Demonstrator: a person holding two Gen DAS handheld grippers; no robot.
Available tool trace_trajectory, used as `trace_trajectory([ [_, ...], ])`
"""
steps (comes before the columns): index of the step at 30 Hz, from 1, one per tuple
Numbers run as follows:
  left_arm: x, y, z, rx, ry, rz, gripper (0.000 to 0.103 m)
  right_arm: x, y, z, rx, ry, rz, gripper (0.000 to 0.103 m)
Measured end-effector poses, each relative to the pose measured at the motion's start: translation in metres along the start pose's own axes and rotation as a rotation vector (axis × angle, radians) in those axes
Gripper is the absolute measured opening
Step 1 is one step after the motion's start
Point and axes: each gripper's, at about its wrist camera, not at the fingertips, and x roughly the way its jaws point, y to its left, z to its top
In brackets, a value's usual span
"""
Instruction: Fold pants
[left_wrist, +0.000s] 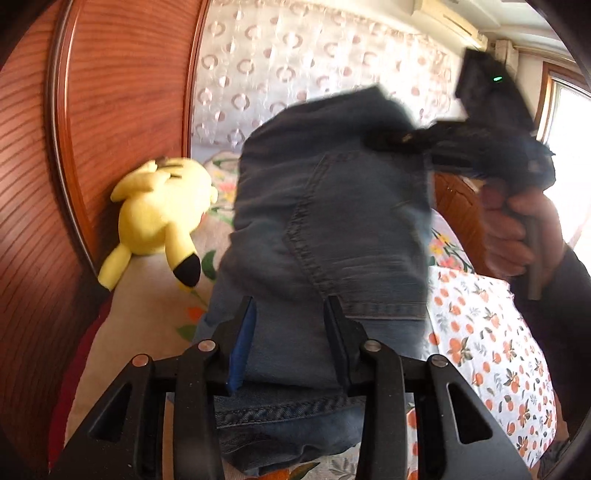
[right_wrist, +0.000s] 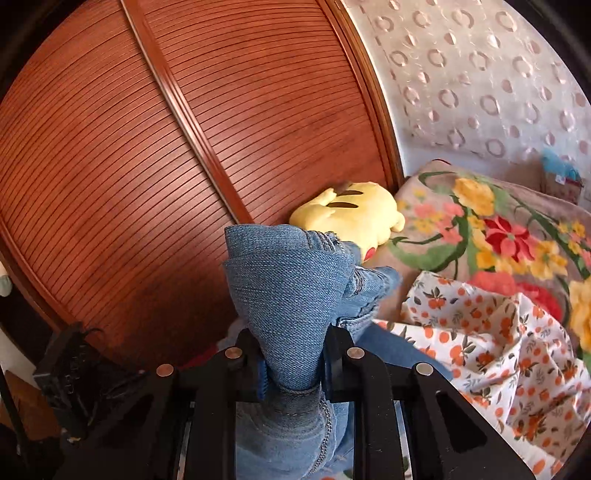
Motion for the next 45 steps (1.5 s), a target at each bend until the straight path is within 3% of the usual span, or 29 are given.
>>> trace_trajectory([
  [2, 0.003, -0.003, 0.005, 0.015, 0.004, -0.003, 0.039, 0.010, -0.016, -0.009, 0.020, 0.046, -0.065, 0.024],
  [6, 0.026, -0.010, 0.007, 0.056, 0.056, -0.005, 0.039, 0.027, -0.063, -0.029, 0.135, 0.148, -0.186, 0.041],
  [12, 0.053, -0.009, -0.003, 0.065, 0.126, 0.016, 0.039, 0.001, -0.114, -0.031, 0.309, 0.138, -0.094, 0.078],
  [14, 0.052, -0.007, -0.002, 0.051, 0.121, 0.003, 0.039, -0.006, -0.126, -0.022, 0.298, 0.122, -0.129, 0.079],
  [18, 0.053, -0.007, -0.003, 0.059, 0.123, 0.015, 0.039, -0.027, -0.107, -0.013, 0.187, 0.064, -0.248, 0.079],
  [20, 0.053, -0.007, -0.004, 0.050, 0.120, 0.010, 0.039, -0.037, -0.084, -0.010, 0.100, 0.014, -0.309, 0.079],
  [23, 0.053, -0.007, -0.004, 0.051, 0.115, 0.020, 0.042, -0.039, -0.053, -0.010, 0.000, -0.021, -0.297, 0.056],
  [25, 0.053, -0.007, -0.004, 0.048, 0.113, 0.030, 0.048, -0.030, -0.033, -0.015, -0.066, -0.027, -0.284, 0.032],
  [27, 0.053, -0.004, -0.005, 0.039, 0.112, 0.027, 0.050, -0.016, -0.017, -0.024, -0.131, -0.016, -0.274, 0.026],
  [30, 0.054, -0.001, -0.006, 0.034, 0.109, 0.029, 0.056, 0.017, -0.025, -0.043, -0.164, 0.036, -0.327, 0.021],
  [33, 0.057, -0.001, -0.008, 0.045, 0.114, 0.020, 0.057, 0.048, -0.057, -0.052, -0.082, 0.116, -0.372, 0.006],
  [35, 0.060, -0.001, -0.010, 0.048, 0.121, 0.011, 0.057, 0.063, -0.077, -0.067, -0.029, 0.139, -0.359, 0.005],
  [38, 0.060, -0.004, -0.011, 0.058, 0.118, 0.018, 0.058, 0.061, -0.085, -0.078, -0.011, 0.089, -0.342, 0.006],
  [43, 0.054, -0.003, -0.011, 0.046, 0.102, 0.024, 0.060, 0.050, -0.069, -0.080, 0.006, 0.043, -0.359, 0.006],
  [45, 0.048, -0.004, -0.010, 0.045, 0.092, 0.033, 0.067, 0.029, -0.056, -0.091, 0.018, 0.011, -0.352, 0.010],
])
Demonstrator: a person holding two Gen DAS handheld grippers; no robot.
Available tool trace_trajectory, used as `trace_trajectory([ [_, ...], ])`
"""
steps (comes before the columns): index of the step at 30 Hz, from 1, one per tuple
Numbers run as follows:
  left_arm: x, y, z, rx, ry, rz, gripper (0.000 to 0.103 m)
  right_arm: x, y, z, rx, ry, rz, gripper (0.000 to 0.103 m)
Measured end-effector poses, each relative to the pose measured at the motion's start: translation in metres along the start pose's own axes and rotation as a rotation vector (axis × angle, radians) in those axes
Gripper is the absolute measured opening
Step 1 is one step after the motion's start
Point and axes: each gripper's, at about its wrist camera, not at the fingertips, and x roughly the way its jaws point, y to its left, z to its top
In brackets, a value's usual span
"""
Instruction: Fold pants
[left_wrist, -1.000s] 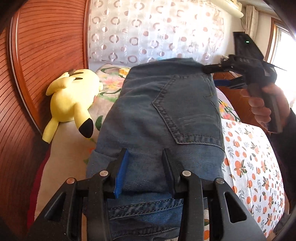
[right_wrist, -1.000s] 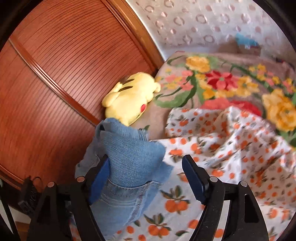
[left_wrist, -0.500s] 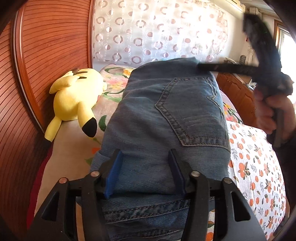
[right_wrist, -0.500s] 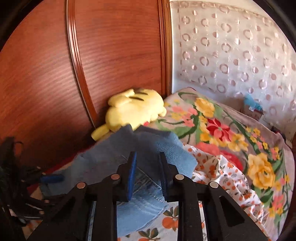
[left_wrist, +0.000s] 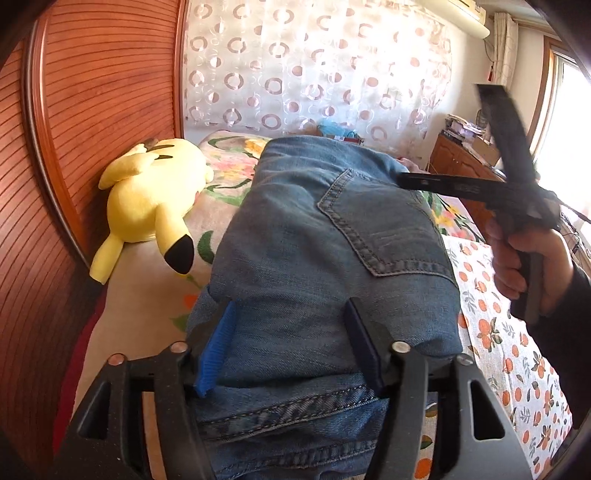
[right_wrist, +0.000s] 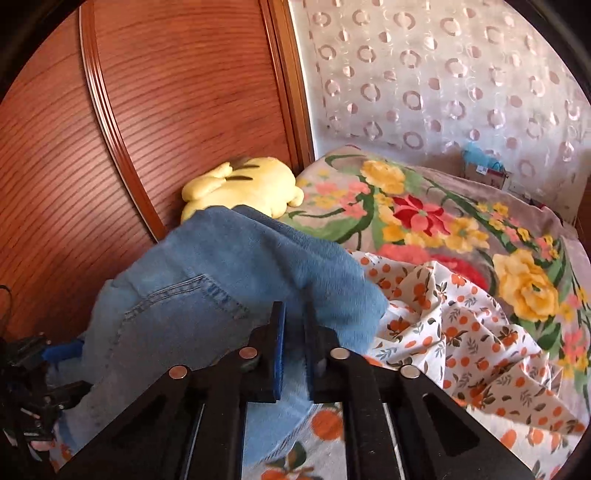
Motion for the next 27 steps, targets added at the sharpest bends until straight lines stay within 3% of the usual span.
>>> trace_trajectory([
  [5, -0.017, -0.009, 0.001, 0.006, -0.034, -0.006, 0.079, -0.043, 0.008, -0.030, 0.014, -0.010, -0.004, 0.011],
  [14, -0.045, -0.056, -0.003, 0.093, -0.094, -0.038, 0.085, -0.126, 0.018, -0.073, 0.035, -0.041, -0.063, 0.013],
  [20, -0.058, -0.092, -0.003, 0.127, -0.129, -0.070, 0.090, -0.184, 0.026, -0.102, 0.063, -0.082, -0.109, 0.023],
  [27, -0.076, -0.126, -0.006, 0.162, -0.162, -0.103, 0.091, -0.239, 0.031, -0.137, 0.105, -0.127, -0.162, 0.042],
])
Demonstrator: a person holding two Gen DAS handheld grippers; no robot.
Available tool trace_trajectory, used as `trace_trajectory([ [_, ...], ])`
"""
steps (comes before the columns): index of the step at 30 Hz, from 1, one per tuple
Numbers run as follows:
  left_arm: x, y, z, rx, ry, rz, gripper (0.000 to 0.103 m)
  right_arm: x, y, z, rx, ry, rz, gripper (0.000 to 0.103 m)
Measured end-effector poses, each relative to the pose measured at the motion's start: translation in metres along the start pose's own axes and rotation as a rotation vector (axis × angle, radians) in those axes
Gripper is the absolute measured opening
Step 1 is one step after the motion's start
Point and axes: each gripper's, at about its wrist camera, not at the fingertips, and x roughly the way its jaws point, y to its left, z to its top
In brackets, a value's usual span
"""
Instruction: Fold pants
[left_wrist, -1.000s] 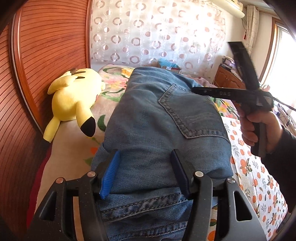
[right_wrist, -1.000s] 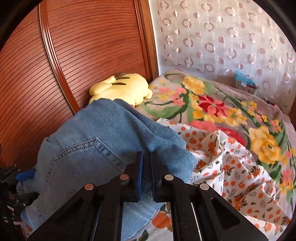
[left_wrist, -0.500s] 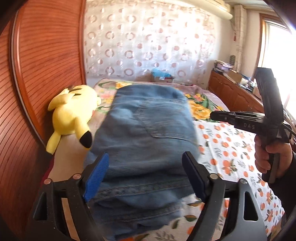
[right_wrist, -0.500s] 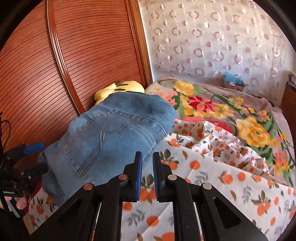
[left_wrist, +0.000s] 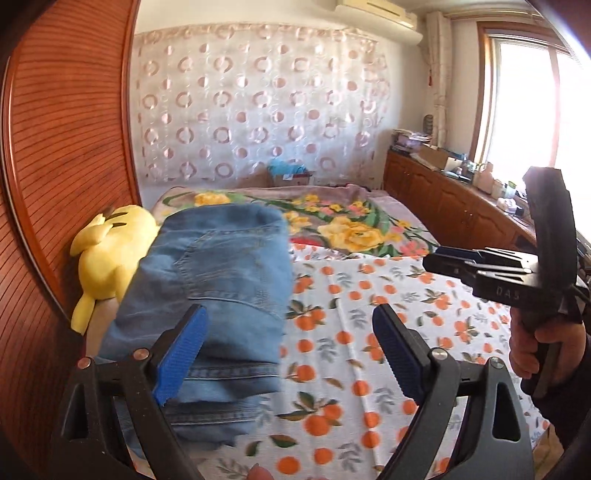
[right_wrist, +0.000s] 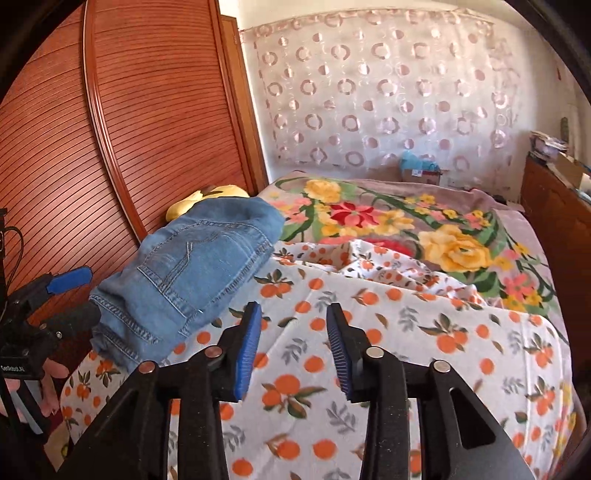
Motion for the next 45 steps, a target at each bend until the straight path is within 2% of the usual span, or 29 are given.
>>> trace_trajectory([
  [4, -0.010, -0.021, -0.001, 0.026, -0.009, -0.016, 0.091, -0.034, 0.002, -0.017, 0.012, -0.024, -0.040, 0.052],
  [7, -0.023, -0.038, -0.004, 0.055, -0.047, -0.001, 0.091, -0.062, 0.009, -0.028, 0.007, -0.052, -0.068, 0.058],
  [15, -0.062, -0.072, -0.010, 0.065, -0.094, -0.020, 0.091, -0.138, 0.033, -0.059, 0.027, -0.132, -0.131, 0.064],
  [23, -0.090, -0.089, -0.019, 0.077, -0.113, -0.024, 0.091, -0.202, 0.065, -0.094, 0.058, -0.196, -0.214, 0.065],
  [36, -0.137, -0.101, -0.038, 0.070, -0.146, 0.006, 0.091, -0.255, 0.103, -0.143, 0.065, -0.233, -0.230, 0.065],
  [45, -0.141, -0.101, -0.050, 0.060, -0.131, 0.021, 0.091, -0.265, 0.107, -0.155, 0.061, -0.231, -0.234, 0.065],
])
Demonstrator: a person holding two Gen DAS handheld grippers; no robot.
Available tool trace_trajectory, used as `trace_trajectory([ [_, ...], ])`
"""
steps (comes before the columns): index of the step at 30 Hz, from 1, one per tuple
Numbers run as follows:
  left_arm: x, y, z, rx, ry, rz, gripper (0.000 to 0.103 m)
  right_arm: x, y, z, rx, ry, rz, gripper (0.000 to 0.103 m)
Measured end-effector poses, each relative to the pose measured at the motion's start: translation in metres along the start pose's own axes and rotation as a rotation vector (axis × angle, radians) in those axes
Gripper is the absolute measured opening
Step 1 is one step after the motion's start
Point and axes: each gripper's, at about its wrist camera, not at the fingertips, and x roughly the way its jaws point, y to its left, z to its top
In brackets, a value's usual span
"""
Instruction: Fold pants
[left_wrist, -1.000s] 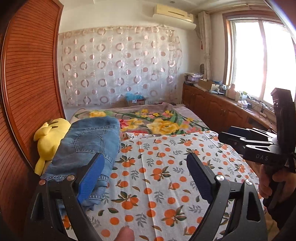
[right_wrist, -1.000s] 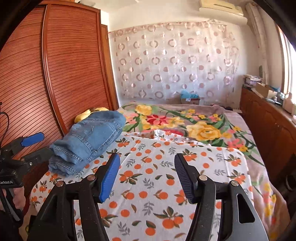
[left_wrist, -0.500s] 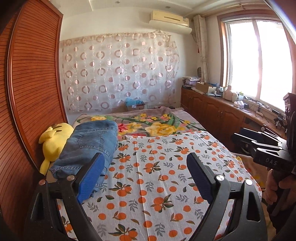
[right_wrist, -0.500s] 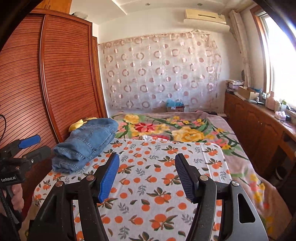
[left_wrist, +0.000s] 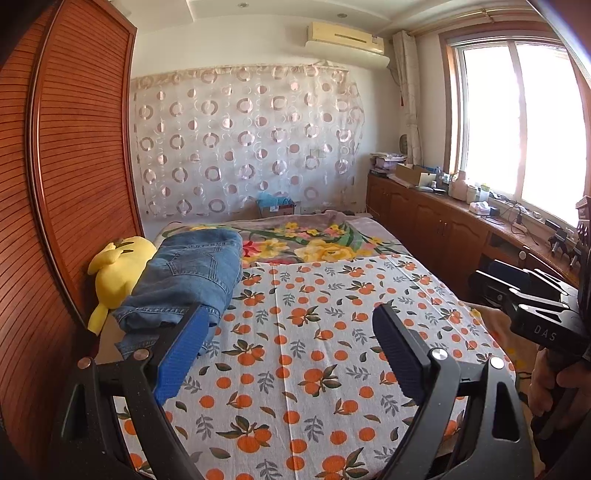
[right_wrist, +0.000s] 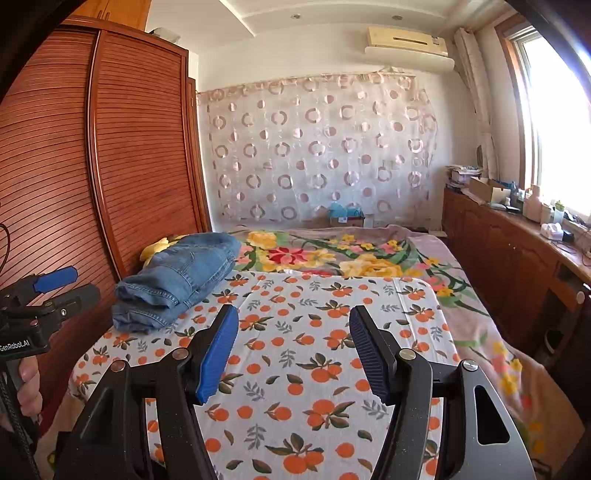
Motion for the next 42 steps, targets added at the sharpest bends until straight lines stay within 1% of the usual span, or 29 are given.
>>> trace_trajectory([
  [11, -0.0016, 0.0050, -0.0053, -0.010, 0.003, 0.010, 0.091, 0.0038, -0.0062, 0.0084, -0.003, -0.004, -0.015, 0.065],
  [42, -0.0028, 0.0024, -0.0054, -0.007, -0.002, 0.007, 0.091, 0.0010, -0.0063, 0.0013, -0.007, -0.014, -0.015, 0.065],
])
